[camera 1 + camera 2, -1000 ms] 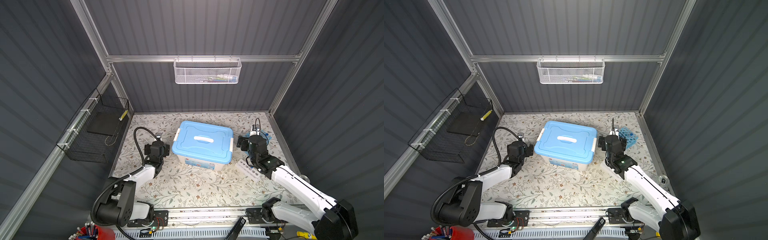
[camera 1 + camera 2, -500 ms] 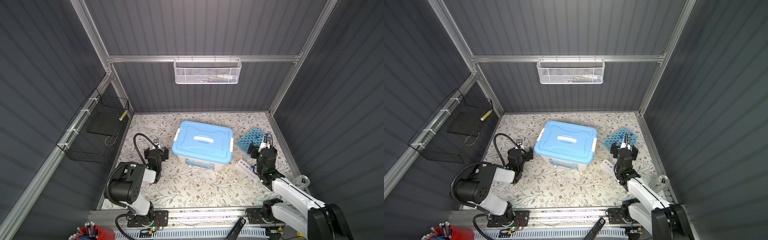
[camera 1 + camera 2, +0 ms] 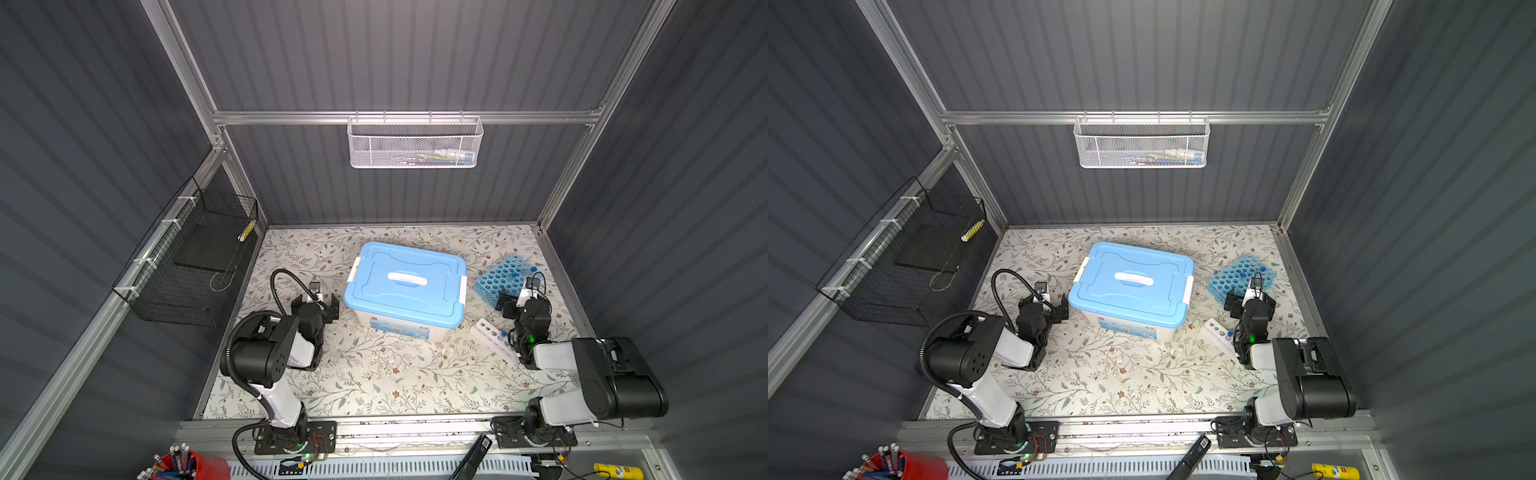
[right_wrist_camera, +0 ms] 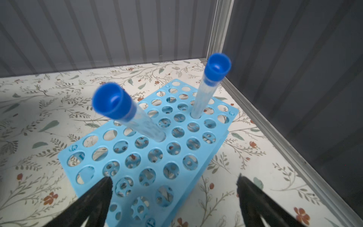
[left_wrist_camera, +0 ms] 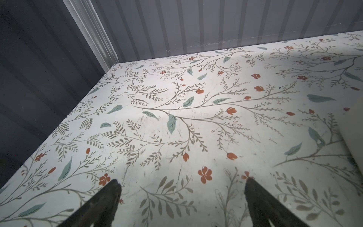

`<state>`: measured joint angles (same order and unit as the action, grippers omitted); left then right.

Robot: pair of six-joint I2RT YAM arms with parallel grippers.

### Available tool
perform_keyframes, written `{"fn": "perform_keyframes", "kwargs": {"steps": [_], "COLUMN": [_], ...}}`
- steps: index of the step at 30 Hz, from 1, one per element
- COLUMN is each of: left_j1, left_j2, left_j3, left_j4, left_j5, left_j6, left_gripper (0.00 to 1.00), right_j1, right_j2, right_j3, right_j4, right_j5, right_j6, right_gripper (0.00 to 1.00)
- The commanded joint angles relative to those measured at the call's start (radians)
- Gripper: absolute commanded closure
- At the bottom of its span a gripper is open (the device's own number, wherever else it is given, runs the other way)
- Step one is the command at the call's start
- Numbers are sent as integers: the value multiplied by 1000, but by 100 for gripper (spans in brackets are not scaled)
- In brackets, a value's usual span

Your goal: Organize the chemistry lab equipment

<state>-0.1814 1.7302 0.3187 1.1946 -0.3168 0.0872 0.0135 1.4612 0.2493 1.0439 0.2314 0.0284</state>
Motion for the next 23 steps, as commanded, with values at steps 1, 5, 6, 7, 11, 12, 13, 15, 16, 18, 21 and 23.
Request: {"fn": "perform_keyframes", "kwargs": {"steps": [1, 5, 6, 7, 11, 12, 13, 15, 16, 18, 21, 23], "left_j1": [5, 6, 8, 10, 7, 8, 8, 8, 8, 11, 13, 13], "left_j2": [-8, -4, -3, -8, -3, -3, -1, -3, -2, -4, -2, -4], "left_j3": [20, 91, 108, 99, 76, 88, 96, 94, 95, 109, 108, 98], "left_j4": [-9, -135, -169, -162, -105, -126, -137, -137, -137, -171, -168, -148], "left_j5": [-25, -130, -157, -164, -158, -159, -156, -157, -156, -153, -151, -153], "left_j6": [4, -40, -56, -62, -50, -50, -53, -53, -53, -59, -60, -58], "left_gripper": [0, 0, 0, 0, 0, 0, 0, 0, 0, 0, 0, 0], "right_j1": [-9, -9, -9, -9, -9, -9, -9, -9, -9, -9, -9, -9], "right_j2": [9, 9, 9, 0, 4, 1, 2, 4, 3, 4, 4, 5], "right_j3": [13, 6, 5, 9, 11, 13, 12, 11, 11, 10, 10, 15], "right_j4": [77, 86, 89, 66, 69, 62, 66, 72, 68, 71, 71, 63], "right_j5": [-61, -65, -64, -64, -61, -61, -60, -60, -61, -61, -61, -53], "right_j6": [-7, -8, -8, -6, -5, -5, -5, -5, -5, -5, -5, -3], "right_gripper": [1, 1, 1, 1, 1, 1, 1, 1, 1, 1, 1, 1]}}
